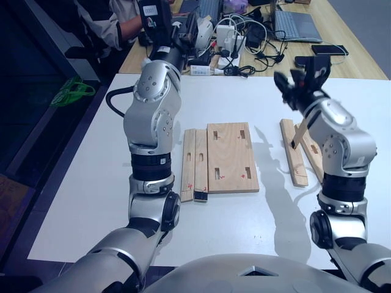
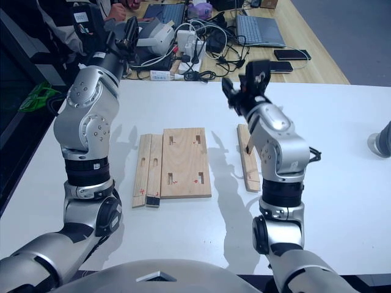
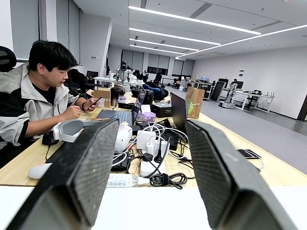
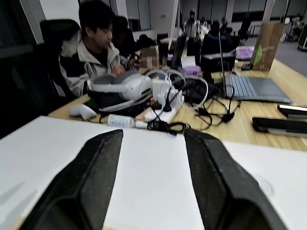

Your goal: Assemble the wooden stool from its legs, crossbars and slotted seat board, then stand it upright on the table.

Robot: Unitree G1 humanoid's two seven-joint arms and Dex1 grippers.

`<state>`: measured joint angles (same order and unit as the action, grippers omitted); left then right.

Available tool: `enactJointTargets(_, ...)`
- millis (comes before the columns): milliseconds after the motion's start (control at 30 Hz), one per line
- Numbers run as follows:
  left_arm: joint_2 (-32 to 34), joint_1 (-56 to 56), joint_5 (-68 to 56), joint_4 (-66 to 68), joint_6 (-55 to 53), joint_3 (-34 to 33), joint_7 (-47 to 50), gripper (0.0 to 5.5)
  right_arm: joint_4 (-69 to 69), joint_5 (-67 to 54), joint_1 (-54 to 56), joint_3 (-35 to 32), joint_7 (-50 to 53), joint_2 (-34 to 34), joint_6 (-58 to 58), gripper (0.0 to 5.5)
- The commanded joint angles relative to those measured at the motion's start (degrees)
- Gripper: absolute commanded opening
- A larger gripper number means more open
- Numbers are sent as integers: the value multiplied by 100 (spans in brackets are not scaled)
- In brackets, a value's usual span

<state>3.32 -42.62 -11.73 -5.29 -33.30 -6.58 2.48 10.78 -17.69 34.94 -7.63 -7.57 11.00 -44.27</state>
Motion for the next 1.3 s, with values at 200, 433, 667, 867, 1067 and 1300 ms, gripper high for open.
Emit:
enactJointTargets(200, -13, 12, 33, -8, -75, 19, 31, 257, -454, 194, 1297, -531, 622, 217, 297, 235)
enactJointTargets(433, -11, -2, 30, 9, -63, 17, 22, 257, -477, 349, 894, -531, 754, 296, 214, 235)
enactJointTargets(667, -16, 16, 31, -12, -66, 27, 21, 257, -1139, 493, -365, -448, 713, 295, -664, 235)
enactJointTargets(867, -19, 40, 40, -11, -69, 37, 22, 257, -1117, 151, -839, -761, 720, -58, -1815, 235)
enactJointTargets(1067, -22, 19, 36, -33, -72, 35, 29, 257, -741, 171, -288, -749, 710, -99, -716, 235)
enactJointTargets(1300, -15, 12, 37, -38, -71, 28, 32, 257, -553, 229, 341, -1261, 1210, -90, 929, 235)
